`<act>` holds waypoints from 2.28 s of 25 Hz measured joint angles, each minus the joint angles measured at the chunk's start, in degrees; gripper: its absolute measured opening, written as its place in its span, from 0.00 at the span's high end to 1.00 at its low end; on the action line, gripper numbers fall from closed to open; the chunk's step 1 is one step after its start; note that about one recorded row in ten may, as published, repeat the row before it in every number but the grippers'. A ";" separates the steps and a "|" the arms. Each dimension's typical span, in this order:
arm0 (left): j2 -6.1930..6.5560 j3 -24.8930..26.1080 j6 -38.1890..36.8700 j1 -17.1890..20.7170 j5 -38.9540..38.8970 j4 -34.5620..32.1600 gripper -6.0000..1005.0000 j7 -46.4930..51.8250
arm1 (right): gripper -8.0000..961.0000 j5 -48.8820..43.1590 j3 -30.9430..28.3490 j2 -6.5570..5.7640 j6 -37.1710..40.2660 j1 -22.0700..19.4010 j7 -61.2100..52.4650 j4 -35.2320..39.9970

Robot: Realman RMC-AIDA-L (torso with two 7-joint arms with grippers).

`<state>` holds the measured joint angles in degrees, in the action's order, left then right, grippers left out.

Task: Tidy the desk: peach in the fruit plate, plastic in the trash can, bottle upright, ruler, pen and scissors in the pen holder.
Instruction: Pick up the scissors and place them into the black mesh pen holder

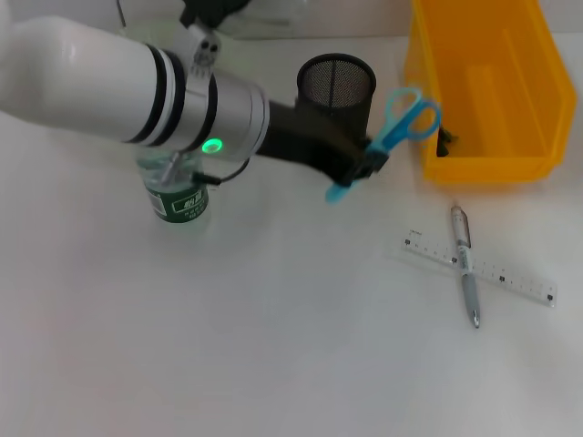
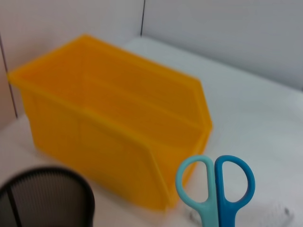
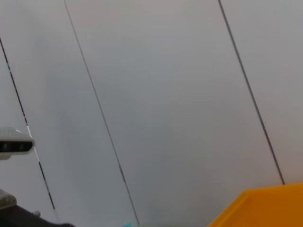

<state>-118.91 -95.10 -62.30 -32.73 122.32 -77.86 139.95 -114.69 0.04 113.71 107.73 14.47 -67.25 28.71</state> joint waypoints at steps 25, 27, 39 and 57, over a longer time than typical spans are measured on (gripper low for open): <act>-0.27 -8.69 38.55 -4.22 -65.06 26.62 0.71 -56.11 | 0.23 -0.09 0.46 1.48 -2.20 2.53 0.58 -3.49; -0.27 -8.92 38.55 -4.64 -72.80 29.50 0.71 -62.93 | 0.23 -0.18 0.49 1.59 -2.20 2.87 0.61 -3.49; -0.30 -10.71 38.28 -5.68 -83.56 34.64 0.69 -73.32 | 0.23 -0.04 0.49 2.26 -2.03 3.81 0.64 -3.49; -0.24 -10.38 29.19 -2.60 -85.42 34.74 0.28 -73.70 | 0.23 0.00 0.36 2.87 0.03 4.12 1.38 -3.58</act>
<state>-119.15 -105.48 -33.11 -35.33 36.89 -43.12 66.25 -114.69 0.40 116.58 107.76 18.59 -65.87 25.13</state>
